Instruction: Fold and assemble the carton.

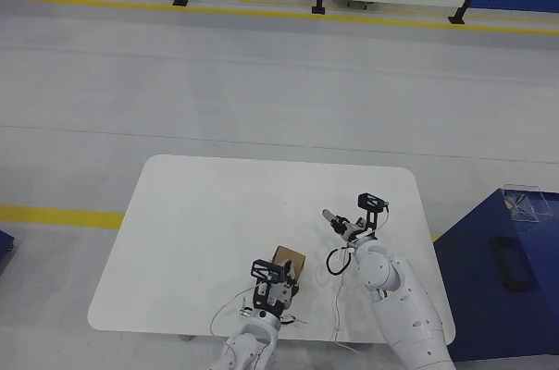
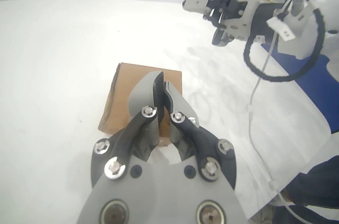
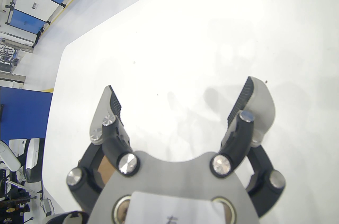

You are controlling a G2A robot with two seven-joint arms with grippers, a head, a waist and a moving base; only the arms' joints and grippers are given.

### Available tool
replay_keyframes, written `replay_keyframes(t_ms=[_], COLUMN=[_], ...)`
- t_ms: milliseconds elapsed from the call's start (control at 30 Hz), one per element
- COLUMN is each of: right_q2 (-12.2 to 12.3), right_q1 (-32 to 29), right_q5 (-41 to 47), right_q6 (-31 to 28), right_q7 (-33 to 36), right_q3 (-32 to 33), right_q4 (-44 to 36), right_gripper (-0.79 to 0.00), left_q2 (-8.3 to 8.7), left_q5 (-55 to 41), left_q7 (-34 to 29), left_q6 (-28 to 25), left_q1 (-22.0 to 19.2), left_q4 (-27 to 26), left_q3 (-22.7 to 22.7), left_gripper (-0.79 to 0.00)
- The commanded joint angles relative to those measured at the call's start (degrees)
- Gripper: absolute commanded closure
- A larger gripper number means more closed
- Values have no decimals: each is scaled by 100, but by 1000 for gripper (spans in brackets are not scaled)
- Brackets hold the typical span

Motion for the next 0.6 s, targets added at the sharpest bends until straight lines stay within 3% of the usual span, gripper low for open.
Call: replay_keyframes(t_ms=[0, 133, 267, 433, 567], right_q2=[0, 0, 0, 0, 0], right_q1=[0, 0, 0, 0, 0], right_q5=[0, 0, 0, 0, 0], right_q6=[0, 0, 0, 0, 0], right_q7=[0, 0, 0, 0, 0], right_q3=[0, 0, 0, 0, 0], right_q4=[0, 0, 0, 0, 0], right_gripper=[-785, -785, -785, -785, -785], left_q2=[-18, -34, -53, -95, -102], left_q5=[-64, -206, -62, -247, -74], left_q7=[122, 513, 236, 771, 515], left_q6=[33, -57, 79, 64, 281], left_q1=[-37, -4, -129, -114, -209], left_q4=[21, -28, 279, 216, 395], left_q3=[9, 11, 73, 102, 104], left_gripper=[0, 0, 0, 0, 0])
